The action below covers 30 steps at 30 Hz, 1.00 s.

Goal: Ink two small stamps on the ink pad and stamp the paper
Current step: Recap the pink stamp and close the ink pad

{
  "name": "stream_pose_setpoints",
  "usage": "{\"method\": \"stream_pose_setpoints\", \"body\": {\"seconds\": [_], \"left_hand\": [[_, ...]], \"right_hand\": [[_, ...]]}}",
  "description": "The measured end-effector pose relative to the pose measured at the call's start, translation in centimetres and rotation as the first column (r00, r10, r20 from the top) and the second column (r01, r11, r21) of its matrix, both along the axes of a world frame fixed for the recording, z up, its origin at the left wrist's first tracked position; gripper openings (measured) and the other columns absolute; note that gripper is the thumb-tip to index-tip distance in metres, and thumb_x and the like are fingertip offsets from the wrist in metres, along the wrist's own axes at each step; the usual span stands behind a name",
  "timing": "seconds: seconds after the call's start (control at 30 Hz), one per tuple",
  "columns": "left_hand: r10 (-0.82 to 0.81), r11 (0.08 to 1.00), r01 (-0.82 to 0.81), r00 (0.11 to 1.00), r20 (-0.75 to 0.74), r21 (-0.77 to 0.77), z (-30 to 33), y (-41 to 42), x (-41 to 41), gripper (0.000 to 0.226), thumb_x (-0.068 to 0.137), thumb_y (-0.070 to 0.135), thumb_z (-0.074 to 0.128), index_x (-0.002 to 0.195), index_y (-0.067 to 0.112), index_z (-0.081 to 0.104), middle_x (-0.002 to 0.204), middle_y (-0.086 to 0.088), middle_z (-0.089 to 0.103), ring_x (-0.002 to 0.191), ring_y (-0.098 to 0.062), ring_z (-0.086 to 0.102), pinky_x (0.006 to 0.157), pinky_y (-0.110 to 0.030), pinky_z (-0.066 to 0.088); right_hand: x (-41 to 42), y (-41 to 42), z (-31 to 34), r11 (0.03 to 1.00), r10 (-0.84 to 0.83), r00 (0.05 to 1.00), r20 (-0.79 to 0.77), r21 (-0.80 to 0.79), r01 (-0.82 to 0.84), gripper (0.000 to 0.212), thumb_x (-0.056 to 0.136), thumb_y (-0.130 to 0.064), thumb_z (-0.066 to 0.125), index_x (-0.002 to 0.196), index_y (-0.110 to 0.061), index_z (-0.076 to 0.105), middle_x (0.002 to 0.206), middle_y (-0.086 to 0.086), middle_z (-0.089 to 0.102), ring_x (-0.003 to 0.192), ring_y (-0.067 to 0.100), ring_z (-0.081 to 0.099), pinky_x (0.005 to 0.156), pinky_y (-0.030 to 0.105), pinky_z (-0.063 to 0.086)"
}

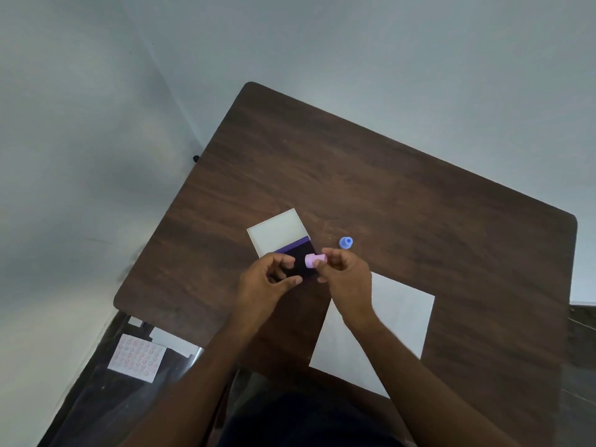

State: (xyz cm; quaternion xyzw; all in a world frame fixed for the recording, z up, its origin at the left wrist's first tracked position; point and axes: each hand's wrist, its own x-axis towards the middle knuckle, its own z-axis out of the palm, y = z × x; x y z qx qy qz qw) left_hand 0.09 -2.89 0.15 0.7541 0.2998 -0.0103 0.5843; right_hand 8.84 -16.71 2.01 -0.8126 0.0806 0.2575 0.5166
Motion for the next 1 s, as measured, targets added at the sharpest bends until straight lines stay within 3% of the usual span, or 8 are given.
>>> {"method": "stream_pose_setpoints", "body": {"seconds": [0.1,0.17,0.27,0.4,0.5,0.7,1.0], "left_hand": [[-0.088,0.984,0.098,0.994,-0.070,0.149,-0.5,-0.4,1.0,0.026,0.076,0.023,0.082,0.097,0.029,0.068,0.093,0.015,0.066,0.078,-0.006,0.062,0.069,-0.012,0.050],[-0.110,0.967,0.125,0.991,-0.080,0.220,-0.6,-0.6,1.7,0.025,0.076,0.025,0.081,0.096,0.030,0.067,0.093,0.015,0.064,0.079,-0.006,0.060,0.070,-0.012,0.048],[-0.143,0.957,0.158,0.987,-0.077,0.244,-1.0,-0.7,3.0,0.025,0.076,0.026,0.082,0.096,0.027,0.068,0.092,0.012,0.064,0.078,-0.007,0.059,0.069,-0.013,0.049],[-0.159,0.954,0.176,0.983,-0.088,0.242,-1.4,-0.5,4.5,0.025,0.077,0.026,0.081,0.098,0.025,0.069,0.092,0.010,0.065,0.077,-0.006,0.059,0.070,-0.012,0.047],[-0.152,0.951,0.168,0.985,-0.083,0.258,-1.4,-0.3,5.1,0.026,0.076,0.025,0.082,0.098,0.022,0.069,0.090,0.011,0.064,0.074,-0.004,0.058,0.067,-0.007,0.042],[-0.094,0.959,0.115,0.991,-0.093,0.260,-1.7,0.9,5.1,0.026,0.073,0.024,0.084,0.094,0.025,0.069,0.088,0.012,0.065,0.076,-0.001,0.057,0.062,-0.006,0.042],[0.028,0.964,0.009,0.991,-0.133,0.265,-1.9,2.9,4.1,0.027,0.075,0.031,0.082,0.098,0.024,0.069,0.095,0.010,0.066,0.077,-0.006,0.060,0.065,-0.009,0.043]], "right_hand": [[1.6,-1.1,0.0,0.989,0.077,0.948,0.309,-0.147,-0.032,0.004,0.083,-0.030,0.070,0.084,-0.027,0.069,0.075,-0.013,0.067,0.075,-0.001,0.063,0.068,0.007,0.045],[3.1,-1.5,-0.4,0.965,0.192,0.878,0.438,-0.248,-0.087,0.022,0.089,-0.022,0.062,0.068,-0.017,0.066,0.061,-0.009,0.059,0.065,0.001,0.059,0.061,0.008,0.039],[5.4,-1.6,-1.2,0.921,0.278,0.859,0.430,-0.374,-0.111,0.040,0.094,-0.026,0.051,0.056,-0.012,0.053,0.054,-0.003,0.052,0.052,0.011,0.049,0.064,0.024,0.042],[6.7,-1.0,-2.4,0.834,0.393,0.846,0.360,-0.528,-0.163,0.038,0.091,-0.042,0.042,0.073,-0.016,0.064,0.080,0.003,0.068,0.080,0.018,0.058,0.081,0.035,0.048],[7.0,-0.5,-3.1,0.800,0.439,0.823,0.359,-0.573,-0.177,0.030,0.091,-0.037,0.047,0.081,-0.018,0.068,0.092,0.002,0.070,0.094,0.019,0.055,0.087,0.037,0.041],[6.7,0.4,-3.9,0.735,0.497,0.789,0.361,-0.659,-0.161,0.022,0.090,-0.030,0.052,0.084,-0.017,0.068,0.097,0.002,0.068,0.099,0.021,0.051,0.088,0.038,0.036],[7.1,0.6,-3.7,0.776,0.465,0.815,0.346,-0.602,-0.187,0.026,0.086,-0.034,0.058,0.107,-0.019,0.063,0.118,0.004,0.061,0.110,0.023,0.048,0.095,0.039,0.036]]}}
